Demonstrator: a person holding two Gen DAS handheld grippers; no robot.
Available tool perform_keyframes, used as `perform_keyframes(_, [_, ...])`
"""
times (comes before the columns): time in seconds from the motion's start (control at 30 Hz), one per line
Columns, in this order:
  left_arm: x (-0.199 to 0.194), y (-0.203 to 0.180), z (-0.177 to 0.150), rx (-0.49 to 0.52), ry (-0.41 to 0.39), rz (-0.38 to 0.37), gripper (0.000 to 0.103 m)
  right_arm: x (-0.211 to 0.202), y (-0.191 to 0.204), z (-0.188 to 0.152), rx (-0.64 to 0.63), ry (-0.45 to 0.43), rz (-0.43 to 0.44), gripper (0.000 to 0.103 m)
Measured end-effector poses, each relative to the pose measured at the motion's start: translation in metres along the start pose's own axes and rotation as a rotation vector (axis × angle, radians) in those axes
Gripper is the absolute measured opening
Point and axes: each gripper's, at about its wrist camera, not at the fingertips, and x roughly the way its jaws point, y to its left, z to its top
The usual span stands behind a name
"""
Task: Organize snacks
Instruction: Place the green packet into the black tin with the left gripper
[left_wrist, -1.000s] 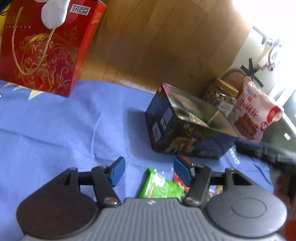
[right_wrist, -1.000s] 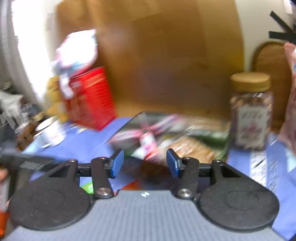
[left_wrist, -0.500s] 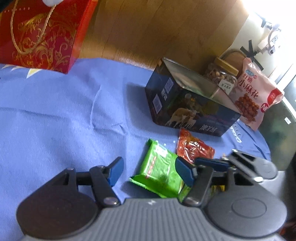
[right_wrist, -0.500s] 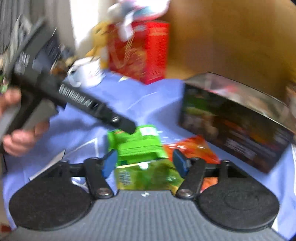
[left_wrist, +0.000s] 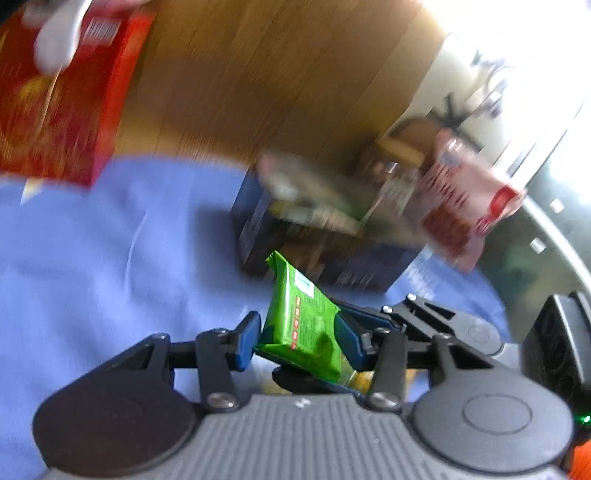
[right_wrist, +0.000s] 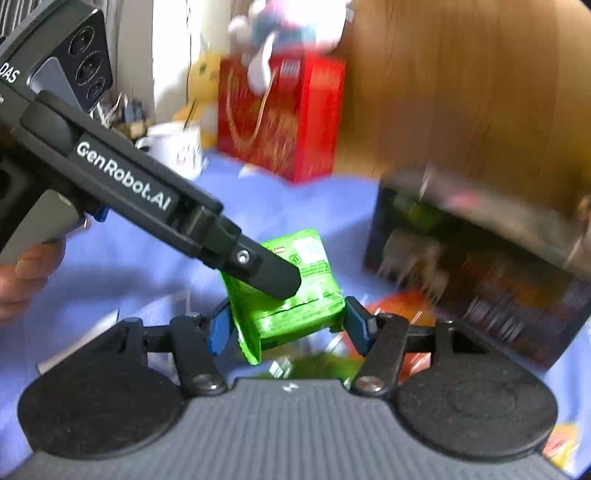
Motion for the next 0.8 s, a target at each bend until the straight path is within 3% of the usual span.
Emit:
perform_keyframes(0.17, [0.01, -0.022, 0.05, 0.052, -0.092, -0.014, 0.044, -0.017, -0.023, 0.04, -0.055, -0.108, -0.082, 0.065])
perform_keyframes(0.3, [0.043, -0.025, 0.08, 0.06, -0.107, 0.006, 0.045, -0.007, -0.056, 0.068, -0.053, -0.116, -0.135, 0.065])
perform_keyframes(0.37, [0.068, -0.027, 0.088, 0.082, -0.098, 0.07, 0.049, 0.006, -0.07, 0.076, -0.055, -0.099, -0.159, 0.065])
perform_keyframes(0.47, [0.1, -0.029, 0.093, 0.114, -0.073, 0.176, 0.051, 0.025, -0.093, 0.08, -0.027, -0.045, -0.177, 0.069])
perform_keyframes(0.53, [0.108, -0.029, 0.091, 0.122, -0.061, 0.197, 0.051, 0.032, -0.104, 0.079, 0.006, -0.028, -0.217, 0.069])
perform_keyframes(0.63, [0.093, -0.027, 0.083, 0.107, -0.09, 0.188, 0.051, 0.013, -0.114, 0.073, 0.058, -0.052, -0.214, 0.069])
perform_keyframes(0.8, [0.054, -0.023, 0.058, 0.075, -0.121, 0.149, 0.051, -0.054, -0.134, 0.043, 0.181, -0.112, -0.25, 0.069])
